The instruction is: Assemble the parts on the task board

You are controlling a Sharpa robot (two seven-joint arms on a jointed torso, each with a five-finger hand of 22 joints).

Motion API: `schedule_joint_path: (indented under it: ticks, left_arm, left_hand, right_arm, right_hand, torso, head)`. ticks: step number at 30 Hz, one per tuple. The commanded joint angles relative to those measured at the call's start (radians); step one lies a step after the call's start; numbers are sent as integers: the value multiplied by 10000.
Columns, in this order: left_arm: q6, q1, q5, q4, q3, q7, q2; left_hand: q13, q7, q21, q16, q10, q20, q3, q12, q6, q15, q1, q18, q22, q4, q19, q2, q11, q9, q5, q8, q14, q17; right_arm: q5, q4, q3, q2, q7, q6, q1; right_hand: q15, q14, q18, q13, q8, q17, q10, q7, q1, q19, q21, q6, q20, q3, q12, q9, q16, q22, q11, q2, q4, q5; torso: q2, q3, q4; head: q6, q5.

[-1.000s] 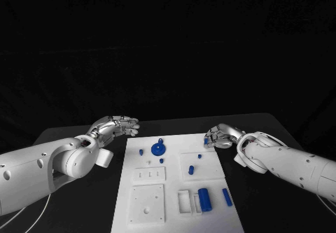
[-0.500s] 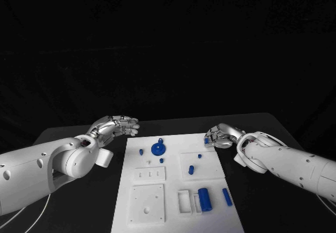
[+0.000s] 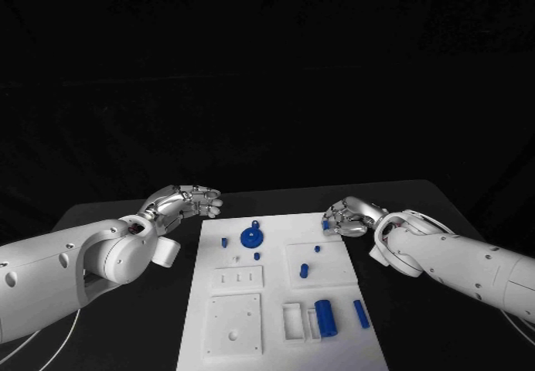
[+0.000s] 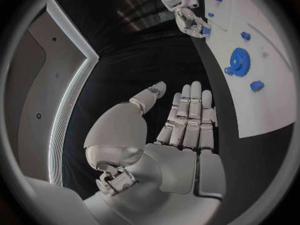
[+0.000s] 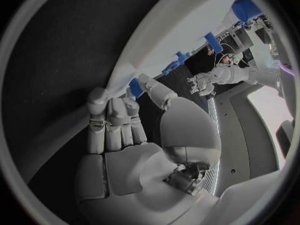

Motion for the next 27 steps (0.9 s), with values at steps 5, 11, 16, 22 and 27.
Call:
schedule_joint_path:
  ticks: [5,11,16,22,27]
  left_arm:
    - [373,11,-555,41,14,-540,29]
    - [231,21,-773,75,24,-1272,134]
    - [247,105,-1163,125,28,-2109,268]
    - [315,263,-1684,240,28,-3019,429]
    - [389,360,-2135,380,27,-3700,546]
  left_hand:
    - [208,-142,287,592,820,-260,-154,326,531,-370,-252,-4,2,82,401,154,-341,132,-78,140,745,355]
    - [509,-301,799,1626,1771,-655,-302,666,967,-918,-565,93,62,155,1213,95,-760,193,-199,112,1581,946]
    - [972,-515,1332,2665,2711,-1038,-432,1087,1283,-1441,-869,221,121,327,1995,-52,-1121,223,-510,31,2158,1569]
    - [1510,-687,1752,3463,3335,-1361,-650,1509,1478,-1827,-1417,291,125,729,2541,-512,-1351,238,-1398,-118,2559,1990]
    - [1786,-753,1918,3784,3483,-1493,-744,1755,1507,-1970,-1667,314,118,944,2731,-714,-1407,254,-1432,-193,2681,2147]
  right_arm:
    - [-449,498,8,-64,-521,-182,182]
    - [-1072,1042,9,0,-1266,-87,577]
    - [-1493,1587,10,136,-1856,51,822]
    - [-1872,2116,11,374,-2539,169,960]
    - [-2121,2461,11,561,-2868,221,987]
  right_hand:
    - [-110,32,895,-7,54,29,65,133,-179,108,59,284,-16,24,38,142,-18,174,-71,-21,12,9]
    - [-131,50,895,-10,62,36,105,111,-237,144,79,324,-36,3,37,165,-13,172,-92,-64,6,-45]
    - [-147,59,895,-12,68,43,140,94,-253,167,86,360,-54,16,35,182,-11,165,-110,-133,8,-73]
    - [-165,72,895,-19,71,52,188,74,-289,197,86,407,-67,67,28,200,-9,152,-129,-215,45,-57]
    - [-171,85,895,-27,57,55,216,66,-306,219,79,425,-69,148,10,208,-13,139,-137,-278,89,5]
  torso:
    - [-18,-18,-18]
    - [-41,-12,-13]
    - [-81,-29,-10]
    - [-176,-40,-2]
    - [-244,-55,20]
  head:
    - [48,23]
    - [133,61]
    - [173,118]
    - [173,224]
    - [129,357]
